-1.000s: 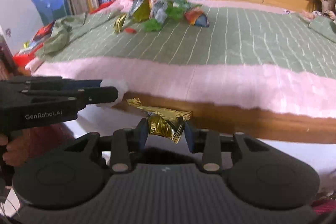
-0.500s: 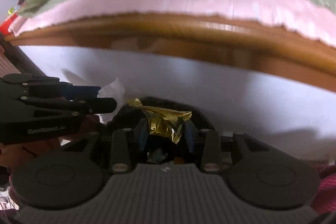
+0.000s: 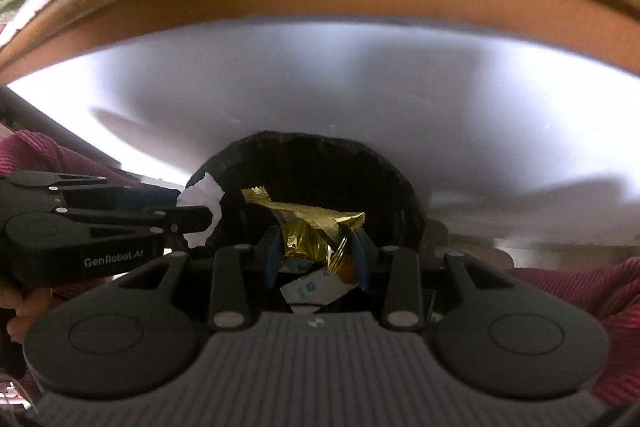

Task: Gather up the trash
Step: 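Lower both items into the black bin and open both tools, then raise both tools back toward the trash pile on the bed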

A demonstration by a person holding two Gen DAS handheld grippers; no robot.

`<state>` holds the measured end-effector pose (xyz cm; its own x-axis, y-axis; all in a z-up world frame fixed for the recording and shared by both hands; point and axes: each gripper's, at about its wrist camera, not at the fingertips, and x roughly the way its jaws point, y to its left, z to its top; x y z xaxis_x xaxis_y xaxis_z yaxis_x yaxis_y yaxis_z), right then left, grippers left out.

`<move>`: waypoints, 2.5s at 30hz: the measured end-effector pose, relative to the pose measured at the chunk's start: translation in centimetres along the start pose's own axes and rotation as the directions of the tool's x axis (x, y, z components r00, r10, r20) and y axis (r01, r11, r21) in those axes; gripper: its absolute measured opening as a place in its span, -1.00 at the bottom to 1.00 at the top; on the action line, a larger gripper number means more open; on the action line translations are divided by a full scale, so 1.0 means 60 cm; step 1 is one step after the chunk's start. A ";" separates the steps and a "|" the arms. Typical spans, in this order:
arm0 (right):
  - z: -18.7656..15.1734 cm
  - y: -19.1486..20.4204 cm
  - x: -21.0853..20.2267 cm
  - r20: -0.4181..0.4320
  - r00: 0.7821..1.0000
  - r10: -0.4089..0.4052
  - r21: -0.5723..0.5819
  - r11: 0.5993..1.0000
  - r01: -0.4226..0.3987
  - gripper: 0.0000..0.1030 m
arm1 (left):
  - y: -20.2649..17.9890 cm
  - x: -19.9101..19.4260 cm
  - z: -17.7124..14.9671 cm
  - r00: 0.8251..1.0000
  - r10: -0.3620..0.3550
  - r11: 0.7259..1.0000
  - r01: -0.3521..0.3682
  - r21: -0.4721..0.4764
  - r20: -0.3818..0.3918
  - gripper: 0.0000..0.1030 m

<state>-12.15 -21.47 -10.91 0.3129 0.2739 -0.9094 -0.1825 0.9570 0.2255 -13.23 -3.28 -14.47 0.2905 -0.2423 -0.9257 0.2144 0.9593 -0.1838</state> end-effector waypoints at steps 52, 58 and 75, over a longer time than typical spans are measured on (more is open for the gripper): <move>0.030 0.018 -0.087 0.086 0.992 0.096 -0.110 0.990 -0.087 0.66 | -0.037 -0.115 -0.003 0.982 -0.042 0.990 0.016 0.139 0.186 0.66; 0.069 0.020 -0.188 0.250 0.952 0.177 -0.195 0.972 -0.129 0.70 | -0.032 -0.211 0.020 0.910 -0.109 0.981 0.034 0.189 0.399 0.77; 0.266 -0.025 -0.231 0.604 0.795 -0.058 -0.038 0.994 0.101 0.71 | 0.049 -0.246 0.245 0.737 0.135 0.990 -0.125 -0.063 0.662 0.74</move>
<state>-1.36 -25.16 6.94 0.8221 0.2203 -0.5250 -0.1851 0.9754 0.1194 -3.18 0.99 3.49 0.8606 -0.1453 -0.4882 0.1173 0.9892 -0.0875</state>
